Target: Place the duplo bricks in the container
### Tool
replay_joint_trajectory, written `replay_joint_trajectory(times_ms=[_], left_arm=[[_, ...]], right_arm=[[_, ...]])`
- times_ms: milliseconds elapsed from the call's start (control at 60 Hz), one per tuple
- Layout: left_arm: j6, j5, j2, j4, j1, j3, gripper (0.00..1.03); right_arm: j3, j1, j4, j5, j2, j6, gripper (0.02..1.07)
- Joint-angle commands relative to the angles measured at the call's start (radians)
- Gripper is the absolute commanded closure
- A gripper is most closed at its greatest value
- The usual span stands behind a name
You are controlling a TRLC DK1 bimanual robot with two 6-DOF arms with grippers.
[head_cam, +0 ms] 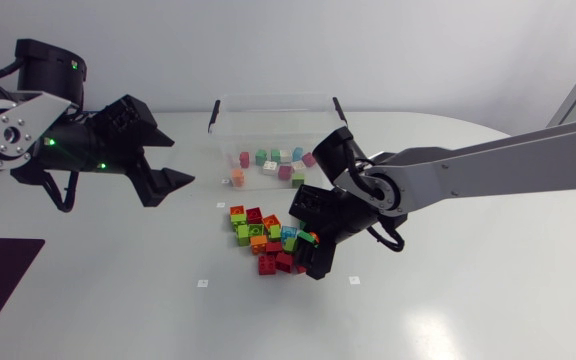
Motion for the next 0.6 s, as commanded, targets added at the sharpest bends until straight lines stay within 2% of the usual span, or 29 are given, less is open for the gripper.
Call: replay_joint_trajectory(times_ms=[0,150,233,300,350,417,583], left_arm=[[0.052,0.014,-0.024,-0.014,0.009,-0.055,0.05],[0.084,0.025,-0.024,-0.027,0.003,-0.104,0.05],[0.095,0.026,-0.018,-0.022,-0.007,-0.130,0.05],[0.100,0.028,-0.003,-0.008,-0.021,-0.150,0.05],[0.101,0.028,0.010,0.004,-0.029,-0.161,0.05],[0.101,0.028,0.043,0.018,-0.041,-0.170,0.06],[0.101,0.028,0.069,0.032,-0.064,-0.178,0.06]], right_arm=[[-0.026,-0.008,0.010,-0.005,0.032,-0.019,0.15],[-0.031,-0.016,0.012,-0.007,0.051,-0.024,0.18],[-0.031,-0.017,0.018,-0.007,0.063,-0.029,0.37],[-0.031,-0.017,0.030,-0.010,0.069,-0.029,0.58],[-0.031,-0.022,0.041,-0.024,0.069,-0.023,0.67],[-0.026,-0.030,0.035,-0.030,0.069,-0.023,0.71],[-0.040,-0.033,0.024,-0.030,0.046,-0.029,0.71]])
